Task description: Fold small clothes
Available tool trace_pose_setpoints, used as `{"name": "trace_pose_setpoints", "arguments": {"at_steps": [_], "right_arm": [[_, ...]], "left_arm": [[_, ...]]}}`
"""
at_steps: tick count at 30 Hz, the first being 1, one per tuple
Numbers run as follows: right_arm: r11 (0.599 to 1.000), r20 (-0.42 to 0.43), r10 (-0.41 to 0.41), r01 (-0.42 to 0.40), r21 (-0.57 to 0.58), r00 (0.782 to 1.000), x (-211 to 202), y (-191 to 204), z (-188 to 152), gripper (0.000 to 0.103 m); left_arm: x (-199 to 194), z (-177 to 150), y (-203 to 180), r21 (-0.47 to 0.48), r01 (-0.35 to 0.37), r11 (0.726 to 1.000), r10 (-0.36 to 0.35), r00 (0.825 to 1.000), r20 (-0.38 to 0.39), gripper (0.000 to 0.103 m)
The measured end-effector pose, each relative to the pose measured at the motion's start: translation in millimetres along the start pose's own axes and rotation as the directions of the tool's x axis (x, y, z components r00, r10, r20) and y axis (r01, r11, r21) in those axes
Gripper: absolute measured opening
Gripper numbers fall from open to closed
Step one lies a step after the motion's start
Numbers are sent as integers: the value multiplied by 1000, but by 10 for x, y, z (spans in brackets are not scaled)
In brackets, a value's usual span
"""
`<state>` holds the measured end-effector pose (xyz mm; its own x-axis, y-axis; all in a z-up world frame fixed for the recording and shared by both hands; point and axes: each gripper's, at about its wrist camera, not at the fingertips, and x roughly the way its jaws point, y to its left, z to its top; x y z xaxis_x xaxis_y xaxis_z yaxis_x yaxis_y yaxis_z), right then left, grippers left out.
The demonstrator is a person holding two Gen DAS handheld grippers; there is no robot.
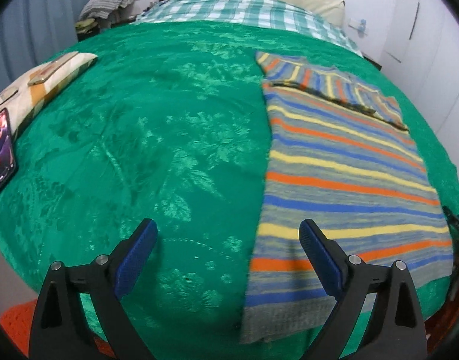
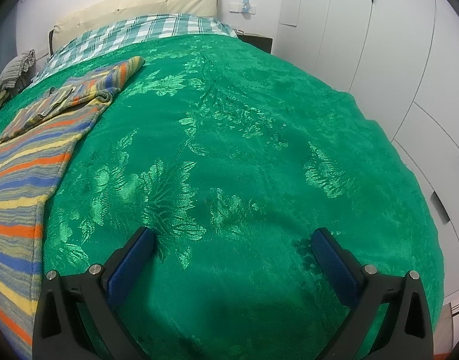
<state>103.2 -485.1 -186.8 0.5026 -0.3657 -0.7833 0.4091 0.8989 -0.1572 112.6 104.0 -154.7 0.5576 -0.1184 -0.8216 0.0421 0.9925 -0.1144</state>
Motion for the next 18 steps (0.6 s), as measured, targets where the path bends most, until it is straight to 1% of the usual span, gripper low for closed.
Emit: {"name": "trace_pose_setpoints", "arguments": {"at_steps": [7, 18], "right_arm": [[1000, 1, -1, 1, -1, 1000, -4, -23, -3, 103], [1000, 1, -2, 2, -3, 1000, -5, -7, -2, 103]], "left_arm": [[56, -36, 28, 2, -22, 1000, 22, 1000, -10, 96], [121, -42, 22, -8, -16, 1000, 16, 1000, -22, 96]]}}
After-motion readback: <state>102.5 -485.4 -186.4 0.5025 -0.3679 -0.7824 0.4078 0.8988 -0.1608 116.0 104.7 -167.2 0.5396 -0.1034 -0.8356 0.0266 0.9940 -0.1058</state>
